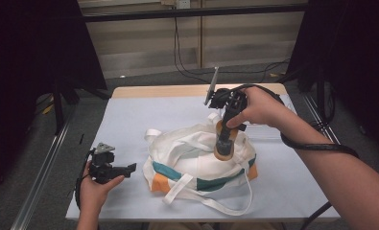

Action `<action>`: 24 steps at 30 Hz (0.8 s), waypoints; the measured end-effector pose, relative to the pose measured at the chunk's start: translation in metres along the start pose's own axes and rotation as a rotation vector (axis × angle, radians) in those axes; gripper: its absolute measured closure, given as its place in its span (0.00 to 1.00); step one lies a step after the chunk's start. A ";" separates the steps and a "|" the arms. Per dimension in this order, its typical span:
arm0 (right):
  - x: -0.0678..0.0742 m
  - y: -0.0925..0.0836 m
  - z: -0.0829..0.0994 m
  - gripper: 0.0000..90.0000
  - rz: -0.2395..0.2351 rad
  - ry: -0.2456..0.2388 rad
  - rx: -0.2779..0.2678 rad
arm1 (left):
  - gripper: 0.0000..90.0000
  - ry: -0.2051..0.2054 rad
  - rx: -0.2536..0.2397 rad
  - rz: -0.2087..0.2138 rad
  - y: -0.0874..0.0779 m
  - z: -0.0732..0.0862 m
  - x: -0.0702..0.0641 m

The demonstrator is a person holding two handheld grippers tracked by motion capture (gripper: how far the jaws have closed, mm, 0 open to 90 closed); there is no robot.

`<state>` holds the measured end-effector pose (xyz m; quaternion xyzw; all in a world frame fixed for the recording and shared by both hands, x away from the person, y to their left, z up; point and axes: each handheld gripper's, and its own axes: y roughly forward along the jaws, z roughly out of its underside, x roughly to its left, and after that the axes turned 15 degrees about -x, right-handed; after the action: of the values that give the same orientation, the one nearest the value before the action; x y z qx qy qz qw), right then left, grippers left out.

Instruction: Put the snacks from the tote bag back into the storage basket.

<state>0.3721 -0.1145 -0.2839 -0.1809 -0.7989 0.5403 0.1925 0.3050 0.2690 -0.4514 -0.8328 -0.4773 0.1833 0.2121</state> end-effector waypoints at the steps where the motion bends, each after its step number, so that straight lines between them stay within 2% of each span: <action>1: 0.000 -0.001 0.000 0.34 -0.001 0.000 -0.005 | 0.06 -0.003 -0.001 0.000 0.000 0.000 0.000; 4: -0.002 -0.004 -0.001 0.34 -0.004 -0.008 -0.001 | 0.06 -0.003 -0.001 0.000 0.000 0.000 0.000; 24: -0.012 -0.025 -0.005 0.34 -0.002 0.016 -0.027 | 0.06 0.002 -0.004 -0.003 0.000 0.000 0.000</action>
<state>0.3828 -0.1249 -0.2601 -0.1870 -0.8048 0.5278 0.1971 0.3048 0.2691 -0.4514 -0.8327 -0.4787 0.1814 0.2113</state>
